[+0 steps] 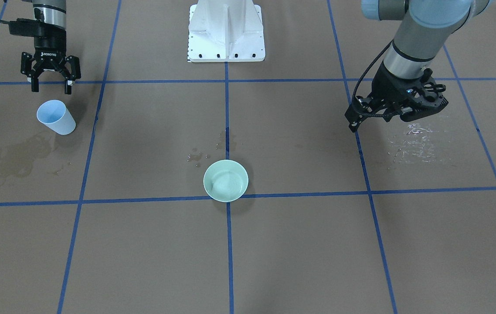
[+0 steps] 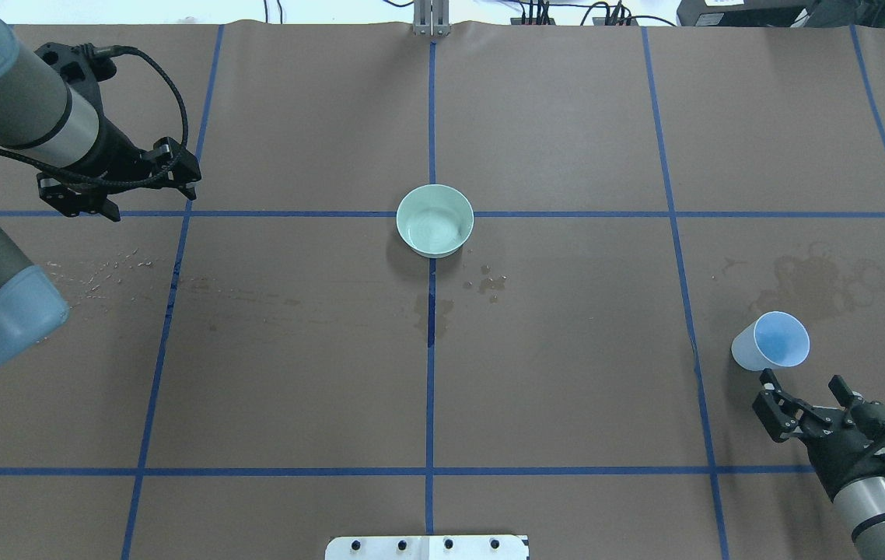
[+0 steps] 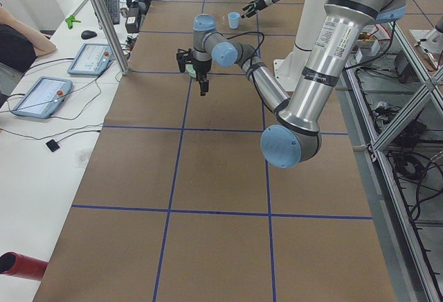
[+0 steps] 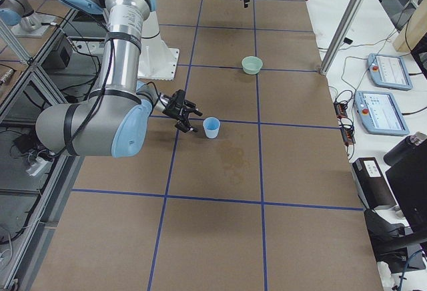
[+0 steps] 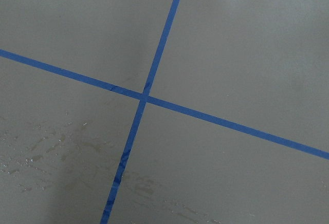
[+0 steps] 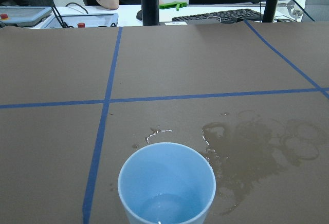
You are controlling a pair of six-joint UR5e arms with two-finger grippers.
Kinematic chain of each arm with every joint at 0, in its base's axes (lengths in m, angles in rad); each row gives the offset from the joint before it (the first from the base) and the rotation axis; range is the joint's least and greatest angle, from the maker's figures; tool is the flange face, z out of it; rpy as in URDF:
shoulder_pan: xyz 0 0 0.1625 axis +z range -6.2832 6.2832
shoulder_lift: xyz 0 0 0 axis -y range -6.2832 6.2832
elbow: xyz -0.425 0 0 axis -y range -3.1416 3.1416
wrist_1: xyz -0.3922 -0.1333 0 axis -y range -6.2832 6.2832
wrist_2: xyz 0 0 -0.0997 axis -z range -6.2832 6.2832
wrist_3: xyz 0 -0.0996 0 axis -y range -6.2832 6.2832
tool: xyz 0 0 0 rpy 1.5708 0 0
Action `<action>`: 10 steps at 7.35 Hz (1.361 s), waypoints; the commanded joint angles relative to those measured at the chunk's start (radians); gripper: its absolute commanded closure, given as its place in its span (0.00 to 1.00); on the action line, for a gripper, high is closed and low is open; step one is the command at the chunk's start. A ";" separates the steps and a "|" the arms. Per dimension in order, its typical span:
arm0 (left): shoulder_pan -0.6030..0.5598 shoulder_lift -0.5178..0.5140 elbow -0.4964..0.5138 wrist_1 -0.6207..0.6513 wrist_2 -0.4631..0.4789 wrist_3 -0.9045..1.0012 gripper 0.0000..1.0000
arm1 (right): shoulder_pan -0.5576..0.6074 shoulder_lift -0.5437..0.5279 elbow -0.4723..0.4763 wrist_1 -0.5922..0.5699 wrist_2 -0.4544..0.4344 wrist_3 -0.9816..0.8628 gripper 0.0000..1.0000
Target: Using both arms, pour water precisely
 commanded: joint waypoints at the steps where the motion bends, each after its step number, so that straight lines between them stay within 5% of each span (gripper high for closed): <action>1: 0.001 0.000 0.000 0.001 0.000 -0.001 0.00 | -0.007 0.008 -0.040 0.000 -0.056 0.021 0.01; 10: 0.007 0.001 0.025 0.000 0.000 -0.001 0.00 | 0.007 0.088 -0.140 0.001 -0.080 -0.002 0.01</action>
